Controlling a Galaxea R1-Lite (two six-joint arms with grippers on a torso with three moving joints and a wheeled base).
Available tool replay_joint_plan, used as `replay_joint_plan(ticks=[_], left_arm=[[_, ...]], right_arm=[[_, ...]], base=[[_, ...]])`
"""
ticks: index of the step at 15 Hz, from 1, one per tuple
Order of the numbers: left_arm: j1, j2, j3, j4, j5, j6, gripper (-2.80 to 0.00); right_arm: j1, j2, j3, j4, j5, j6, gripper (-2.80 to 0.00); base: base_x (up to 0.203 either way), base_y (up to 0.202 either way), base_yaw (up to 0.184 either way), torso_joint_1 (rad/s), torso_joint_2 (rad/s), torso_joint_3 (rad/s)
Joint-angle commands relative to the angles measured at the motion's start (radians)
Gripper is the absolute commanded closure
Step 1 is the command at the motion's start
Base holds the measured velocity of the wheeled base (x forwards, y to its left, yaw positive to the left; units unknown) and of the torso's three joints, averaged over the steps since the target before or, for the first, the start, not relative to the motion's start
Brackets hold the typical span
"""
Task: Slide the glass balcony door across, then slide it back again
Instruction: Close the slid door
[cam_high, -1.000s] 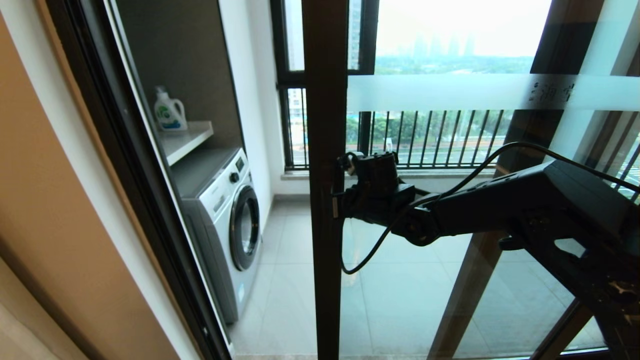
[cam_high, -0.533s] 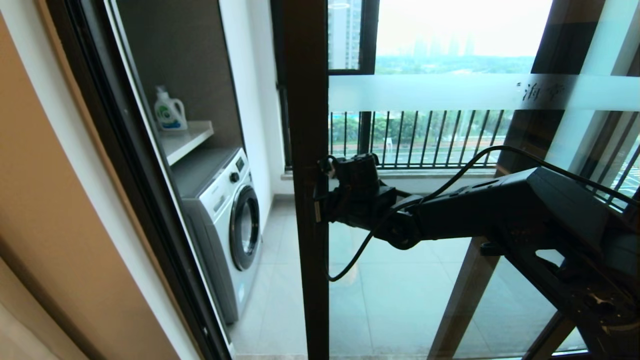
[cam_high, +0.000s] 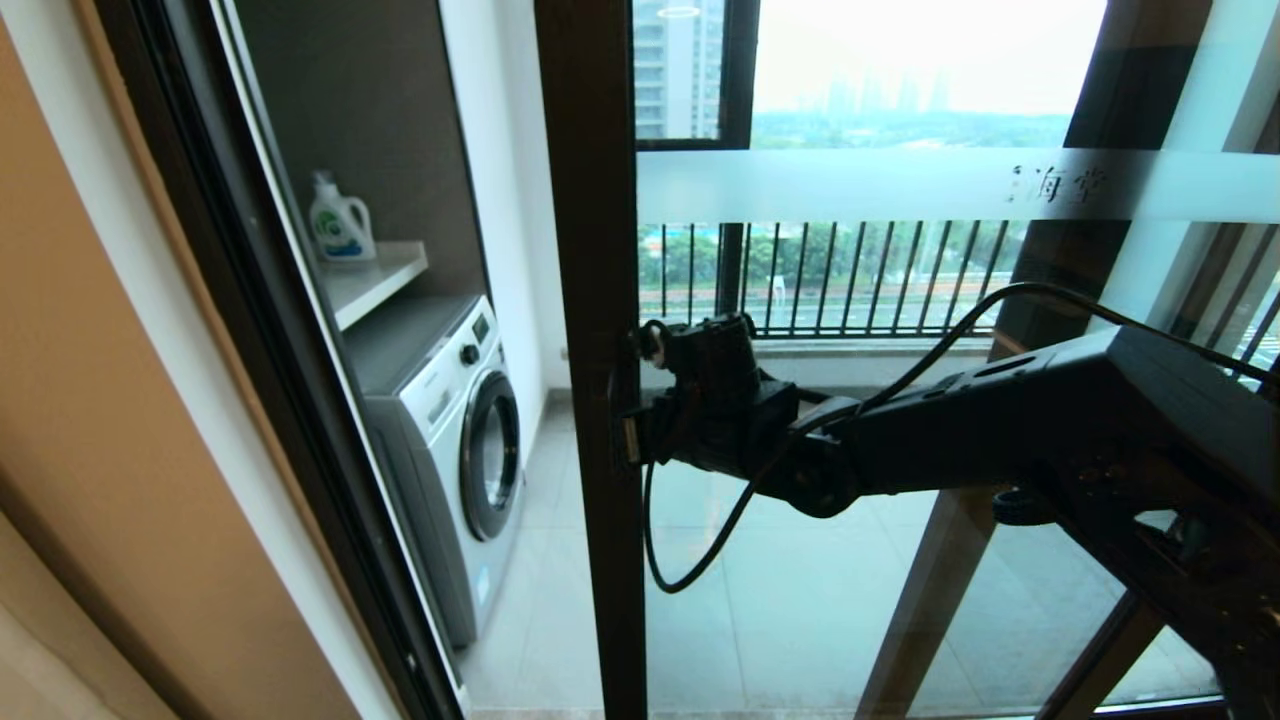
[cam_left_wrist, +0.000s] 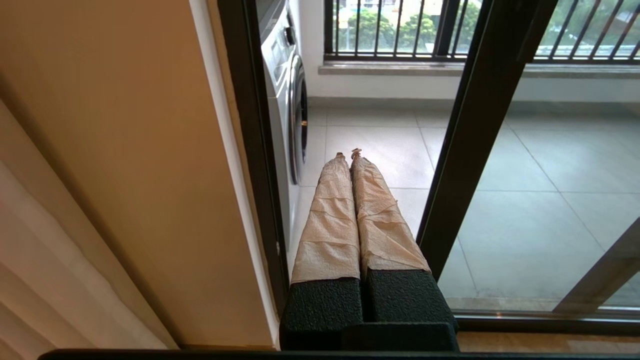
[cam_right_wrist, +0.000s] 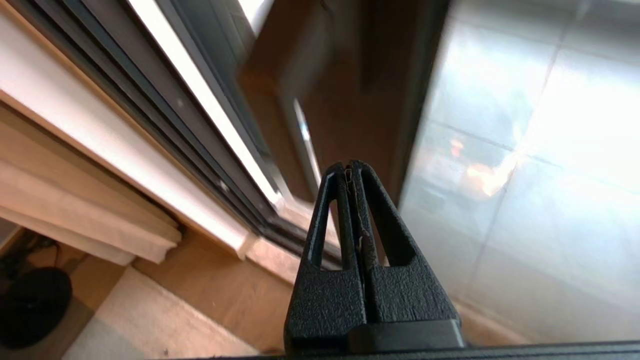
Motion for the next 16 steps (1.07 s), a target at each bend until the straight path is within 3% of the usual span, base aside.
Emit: replay_joint_plan(ticks=[1, 5, 8, 12, 14, 16], left_arm=[[0.0, 0.002, 0.002, 0.0, 0.0, 0.001, 0.0], [0.0, 0.002, 0.002, 0.0, 0.0, 0.001, 0.0], [0.0, 0.002, 0.0, 0.0, 0.0, 0.001, 0.0], [0.0, 0.002, 0.002, 0.0, 0.0, 0.001, 0.0], [0.0, 0.002, 0.002, 0.0, 0.0, 0.001, 0.0], [0.0, 0.002, 0.001, 0.0, 0.0, 0.001, 0.0]], right_arm=[[-0.003, -0.127, 0.129, -0.003, -0.003, 0.001, 0.0], [-0.022, -0.343, 0.334, 0.0, -0.038, -0.007, 0.0], [-0.074, -0.61, 0.448, 0.048, -0.06, -0.034, 0.0], [-0.142, -1.076, 0.488, 0.305, -0.209, -0.107, 0.0], [-0.194, -1.318, 0.494, 0.46, -0.282, -0.203, 0.0], [-0.307, -1.517, 0.504, 0.608, -0.335, -0.31, 0.0]], base=[[0.0, 0.0, 0.0, 0.0, 0.0, 0.0], [0.0, 0.0, 0.0, 0.0, 0.0, 0.0], [0.0, 0.0, 0.0, 0.0, 0.0, 0.0], [0.0, 0.0, 0.0, 0.0, 0.0, 0.0], [0.0, 0.0, 0.0, 0.0, 0.0, 0.0], [0.0, 0.0, 0.0, 0.0, 0.0, 0.0]])
